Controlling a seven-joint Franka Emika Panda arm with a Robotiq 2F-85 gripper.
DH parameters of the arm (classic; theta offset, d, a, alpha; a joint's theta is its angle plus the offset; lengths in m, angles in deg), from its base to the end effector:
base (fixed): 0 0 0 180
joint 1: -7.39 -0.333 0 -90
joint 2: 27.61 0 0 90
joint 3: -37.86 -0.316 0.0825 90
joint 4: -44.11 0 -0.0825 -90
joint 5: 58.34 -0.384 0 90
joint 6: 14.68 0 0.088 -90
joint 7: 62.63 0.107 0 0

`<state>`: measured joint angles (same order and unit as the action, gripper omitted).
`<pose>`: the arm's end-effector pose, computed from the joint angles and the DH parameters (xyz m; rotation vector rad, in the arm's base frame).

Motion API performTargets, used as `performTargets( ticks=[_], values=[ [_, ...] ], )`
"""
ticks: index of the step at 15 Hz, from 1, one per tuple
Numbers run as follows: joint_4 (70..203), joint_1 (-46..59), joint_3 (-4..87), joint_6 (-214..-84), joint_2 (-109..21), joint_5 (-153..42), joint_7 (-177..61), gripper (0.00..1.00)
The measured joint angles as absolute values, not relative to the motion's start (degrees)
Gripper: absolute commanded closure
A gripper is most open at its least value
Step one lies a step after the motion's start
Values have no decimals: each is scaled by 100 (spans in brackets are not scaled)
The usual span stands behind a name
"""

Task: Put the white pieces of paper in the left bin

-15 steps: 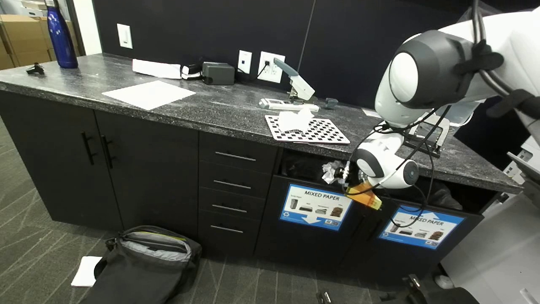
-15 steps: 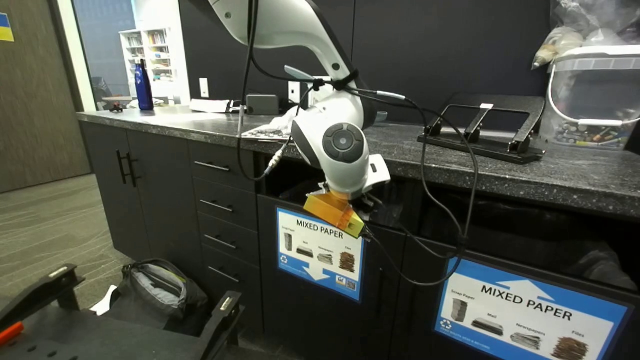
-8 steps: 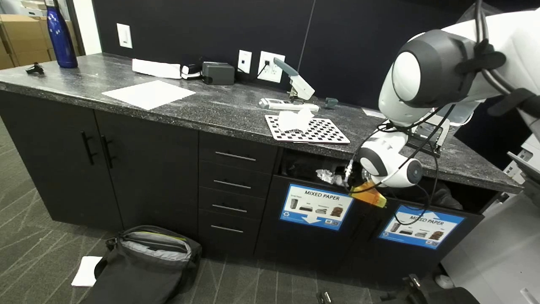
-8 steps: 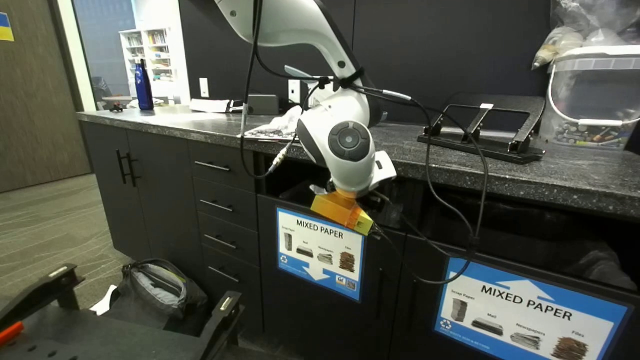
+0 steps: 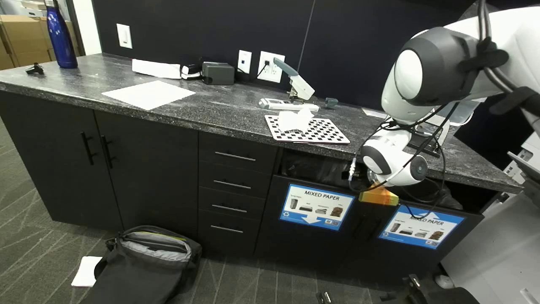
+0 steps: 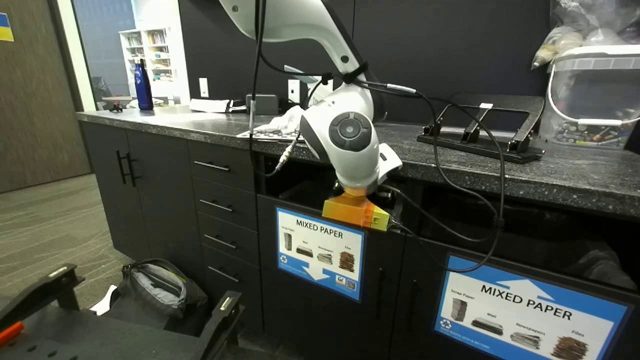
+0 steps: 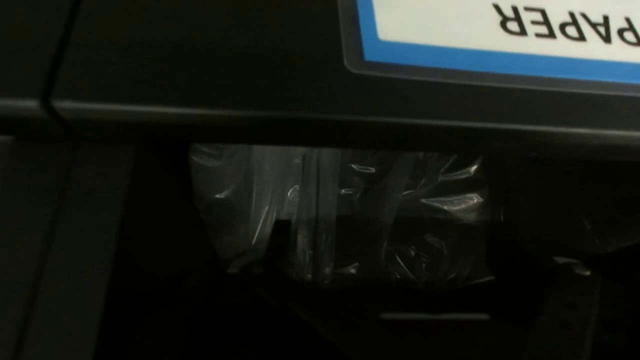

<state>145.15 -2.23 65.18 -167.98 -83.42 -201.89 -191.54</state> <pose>0.5642 -0.2015 0.0503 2.8543 -0.1909 1.2161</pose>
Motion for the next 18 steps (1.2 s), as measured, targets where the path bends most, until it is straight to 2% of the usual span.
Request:
performTargets(
  ticks=[3,6,10,13,15,18],
  values=[
    [15018,-620,6352,-17569,-8206,-20161,-19208,0],
    [15852,-1046,5815,-18089,-7908,-19854,-19098,0],
    [16784,-1765,5389,-18744,-7221,-19826,-19105,0],
    [17191,-2292,5142,-19815,-6537,-19598,-19112,0],
    [17459,-2144,4459,-20731,-6003,-18950,-18928,0],
    [17775,-1196,3040,-21677,-5412,-19112,-19793,0]
  ],
)
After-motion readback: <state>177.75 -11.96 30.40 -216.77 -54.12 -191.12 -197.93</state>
